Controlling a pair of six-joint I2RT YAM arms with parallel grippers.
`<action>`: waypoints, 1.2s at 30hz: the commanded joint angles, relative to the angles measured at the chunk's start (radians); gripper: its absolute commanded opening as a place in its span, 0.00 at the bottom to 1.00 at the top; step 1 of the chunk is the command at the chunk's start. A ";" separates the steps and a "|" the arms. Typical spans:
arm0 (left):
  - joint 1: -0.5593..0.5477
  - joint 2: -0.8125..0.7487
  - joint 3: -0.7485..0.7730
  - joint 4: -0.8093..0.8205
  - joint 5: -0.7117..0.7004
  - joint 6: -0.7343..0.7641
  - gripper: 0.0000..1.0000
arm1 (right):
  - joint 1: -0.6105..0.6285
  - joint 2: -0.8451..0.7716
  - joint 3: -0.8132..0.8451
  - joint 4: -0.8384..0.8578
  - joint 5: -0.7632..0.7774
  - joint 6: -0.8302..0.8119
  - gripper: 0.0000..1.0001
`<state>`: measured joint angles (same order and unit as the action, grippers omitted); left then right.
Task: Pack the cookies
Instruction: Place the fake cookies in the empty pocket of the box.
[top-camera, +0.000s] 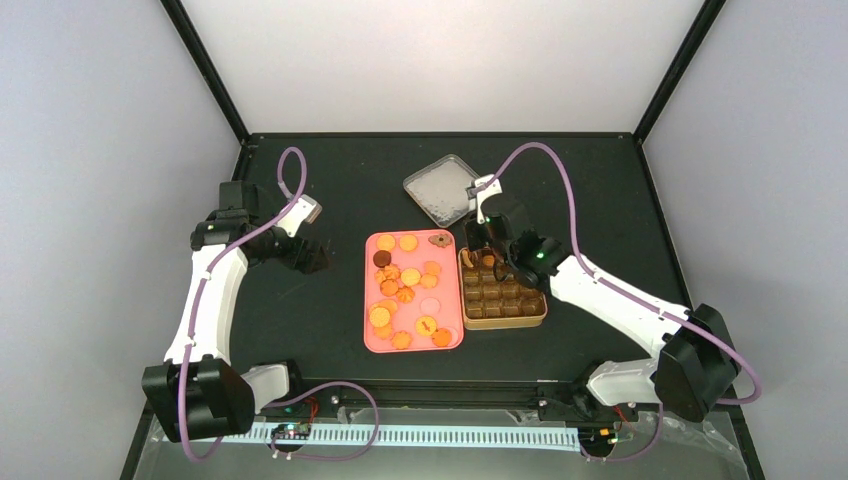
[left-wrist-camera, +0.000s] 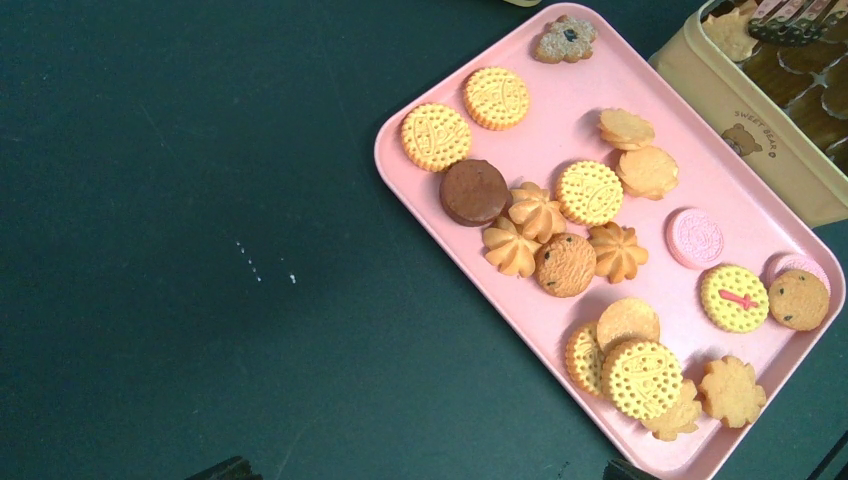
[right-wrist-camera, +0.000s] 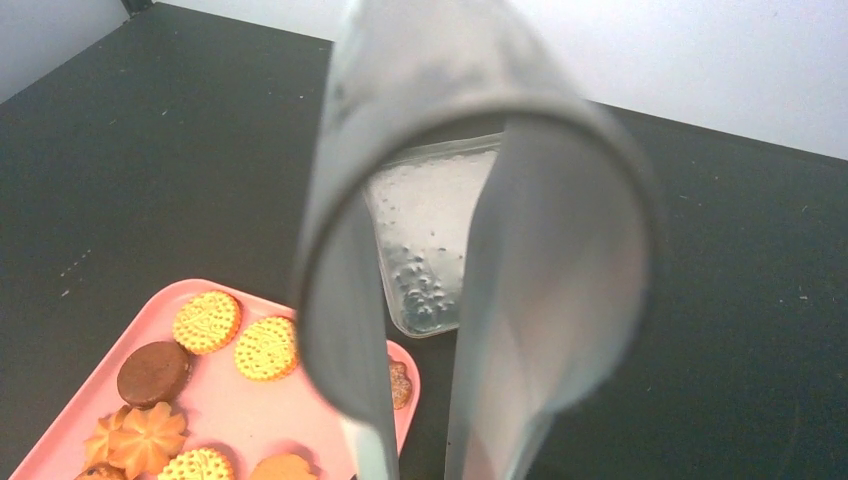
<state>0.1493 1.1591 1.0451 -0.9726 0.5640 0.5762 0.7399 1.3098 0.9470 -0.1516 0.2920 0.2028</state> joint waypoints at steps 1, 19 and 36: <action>0.010 -0.018 0.038 -0.020 -0.002 0.022 0.92 | -0.012 -0.002 0.027 0.020 -0.012 -0.010 0.18; 0.012 -0.018 0.034 -0.021 -0.005 0.028 0.92 | -0.017 0.056 0.069 0.037 -0.050 -0.010 0.14; 0.011 -0.006 0.034 -0.015 0.010 0.019 0.92 | -0.018 -0.108 -0.004 0.001 -0.072 -0.033 0.01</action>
<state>0.1513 1.1587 1.0451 -0.9726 0.5640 0.5880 0.7269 1.2247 0.9615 -0.1585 0.2443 0.1867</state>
